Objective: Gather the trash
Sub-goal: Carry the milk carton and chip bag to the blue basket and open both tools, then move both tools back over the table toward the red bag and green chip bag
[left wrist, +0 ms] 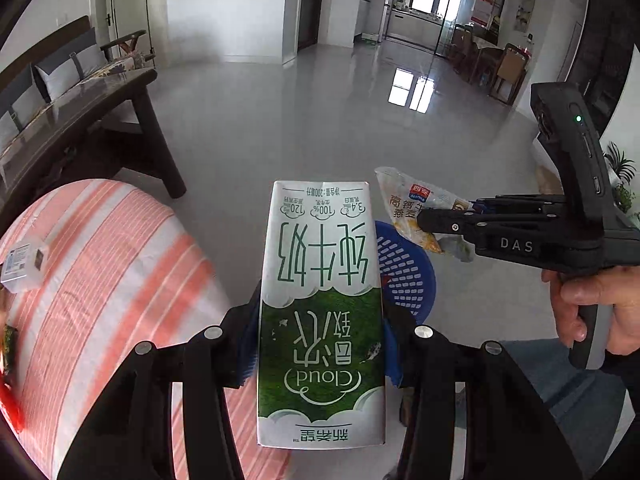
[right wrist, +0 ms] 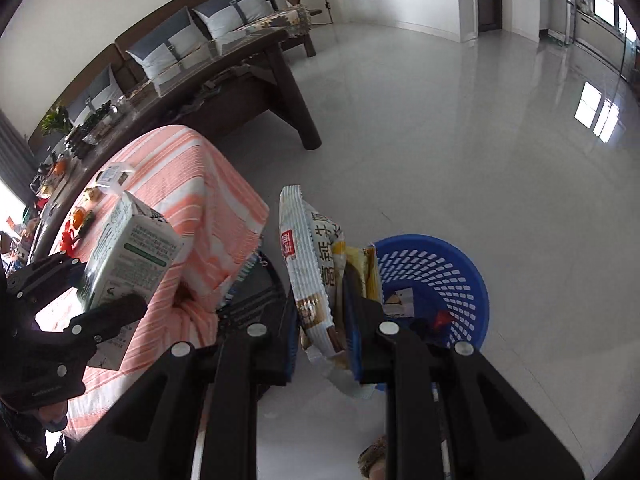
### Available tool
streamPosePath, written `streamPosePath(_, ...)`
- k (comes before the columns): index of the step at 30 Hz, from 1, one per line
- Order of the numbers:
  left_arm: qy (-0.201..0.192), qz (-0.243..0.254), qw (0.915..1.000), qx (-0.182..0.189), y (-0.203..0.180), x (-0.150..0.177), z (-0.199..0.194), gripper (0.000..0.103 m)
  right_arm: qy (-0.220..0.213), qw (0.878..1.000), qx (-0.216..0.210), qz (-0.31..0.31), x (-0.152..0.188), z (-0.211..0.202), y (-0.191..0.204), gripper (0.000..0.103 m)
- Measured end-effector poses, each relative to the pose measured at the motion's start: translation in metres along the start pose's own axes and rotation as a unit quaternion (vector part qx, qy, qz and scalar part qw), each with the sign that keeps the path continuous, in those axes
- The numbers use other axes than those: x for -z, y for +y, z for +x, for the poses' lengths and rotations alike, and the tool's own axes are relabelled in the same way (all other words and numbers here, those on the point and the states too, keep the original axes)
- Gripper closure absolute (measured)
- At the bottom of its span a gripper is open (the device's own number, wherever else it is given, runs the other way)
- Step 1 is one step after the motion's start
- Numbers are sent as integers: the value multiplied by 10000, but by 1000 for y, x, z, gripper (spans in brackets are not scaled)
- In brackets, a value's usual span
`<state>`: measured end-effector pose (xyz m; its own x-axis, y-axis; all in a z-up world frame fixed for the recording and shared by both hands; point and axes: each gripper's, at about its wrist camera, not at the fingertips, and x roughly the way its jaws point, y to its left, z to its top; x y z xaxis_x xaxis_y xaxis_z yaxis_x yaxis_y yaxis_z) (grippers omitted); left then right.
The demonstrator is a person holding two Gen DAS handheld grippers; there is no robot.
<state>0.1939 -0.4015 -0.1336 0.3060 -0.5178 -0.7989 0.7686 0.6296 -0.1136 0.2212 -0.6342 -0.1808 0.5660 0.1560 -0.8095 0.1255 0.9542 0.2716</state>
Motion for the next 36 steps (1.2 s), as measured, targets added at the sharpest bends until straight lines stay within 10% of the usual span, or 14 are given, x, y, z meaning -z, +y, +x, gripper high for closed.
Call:
streamPosePath(18,605,-497,9926,923,-31,-44,198,52,233,9885,1,1493,-2,64,-135,80)
streamPosePath(21,476,-449,9951,744,-30,-48,213,15,144,9862,8,1648,1,62,-143,59)
streamPosePath(30,-94,-328,9984,460,-25,-43,121,12,-629,9841,470,1592,-8,15,-140,31)
streamPosePath(36,-527,-304,9977,-288,26,30,-8,5,-1227,9882,833,383,-3,-12,-35,14)
